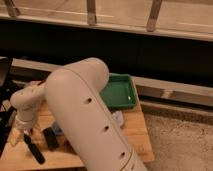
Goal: Place brush in tray
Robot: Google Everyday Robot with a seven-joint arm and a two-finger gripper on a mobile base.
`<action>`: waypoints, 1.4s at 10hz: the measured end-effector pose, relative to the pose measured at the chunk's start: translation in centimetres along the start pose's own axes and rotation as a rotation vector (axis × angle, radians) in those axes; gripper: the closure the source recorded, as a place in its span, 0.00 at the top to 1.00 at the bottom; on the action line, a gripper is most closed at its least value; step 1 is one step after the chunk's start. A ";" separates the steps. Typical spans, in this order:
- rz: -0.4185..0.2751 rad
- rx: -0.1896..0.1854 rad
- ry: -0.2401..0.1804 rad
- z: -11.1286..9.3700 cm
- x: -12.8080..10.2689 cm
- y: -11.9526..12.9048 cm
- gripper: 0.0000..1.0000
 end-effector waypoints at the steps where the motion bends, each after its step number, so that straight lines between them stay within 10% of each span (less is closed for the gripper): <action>1: 0.003 -0.006 0.015 0.5 0.2 0.0 0.80; 6: 0.015 -0.045 0.130 2.3 0.8 -0.5 0.73; 14: 0.019 0.001 0.143 2.0 0.8 -0.8 0.00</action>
